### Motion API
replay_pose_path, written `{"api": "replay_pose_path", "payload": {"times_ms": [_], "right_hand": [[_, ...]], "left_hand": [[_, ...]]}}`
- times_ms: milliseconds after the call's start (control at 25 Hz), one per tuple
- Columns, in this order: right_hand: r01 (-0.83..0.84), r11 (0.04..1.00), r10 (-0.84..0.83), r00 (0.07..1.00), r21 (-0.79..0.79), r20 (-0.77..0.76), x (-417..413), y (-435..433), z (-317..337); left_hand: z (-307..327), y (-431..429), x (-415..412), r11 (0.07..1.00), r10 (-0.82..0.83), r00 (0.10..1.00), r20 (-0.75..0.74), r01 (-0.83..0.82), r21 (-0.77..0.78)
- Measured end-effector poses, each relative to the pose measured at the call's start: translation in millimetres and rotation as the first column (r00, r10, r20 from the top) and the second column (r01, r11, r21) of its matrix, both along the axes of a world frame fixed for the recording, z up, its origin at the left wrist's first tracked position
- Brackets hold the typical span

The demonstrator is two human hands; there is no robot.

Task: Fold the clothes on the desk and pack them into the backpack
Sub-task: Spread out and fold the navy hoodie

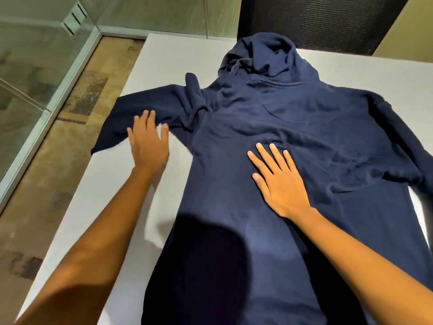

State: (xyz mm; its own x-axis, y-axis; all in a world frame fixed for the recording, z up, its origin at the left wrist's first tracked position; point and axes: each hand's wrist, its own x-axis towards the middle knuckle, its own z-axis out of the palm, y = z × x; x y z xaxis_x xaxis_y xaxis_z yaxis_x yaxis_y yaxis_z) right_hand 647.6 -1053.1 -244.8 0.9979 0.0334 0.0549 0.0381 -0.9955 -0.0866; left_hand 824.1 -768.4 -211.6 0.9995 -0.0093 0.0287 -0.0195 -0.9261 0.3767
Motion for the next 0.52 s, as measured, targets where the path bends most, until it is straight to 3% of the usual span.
{"api": "replay_pose_path", "payload": {"times_ms": [80, 280, 400, 520], "right_hand": [[-0.002, 1.000, 0.002, 1.000, -0.007, 0.002, 1.2, -0.5, 0.2], [0.000, 1.000, 0.000, 1.000, -0.010, 0.000, 1.0, 0.5, -1.2], [-0.001, 1.000, 0.001, 1.000, -0.012, 0.005, 1.2, 0.3, -1.2], [-0.001, 1.000, 0.001, 1.000, -0.019, 0.008, 1.6, 0.8, -0.9]], "left_hand": [[-4.6, -20.2, -13.9, 0.998, -0.055, 0.998, -0.042, 0.055, -0.011], [3.0, 17.6, 26.8, 0.982, 0.187, 0.960, -0.207, -0.181, 0.044], [6.0, 34.8, 38.3, 0.974, 0.207, 0.939, -0.273, -0.172, 0.147], [5.0, 24.0, 19.4, 0.984, 0.177, 0.952, -0.249, -0.166, 0.065]]}}
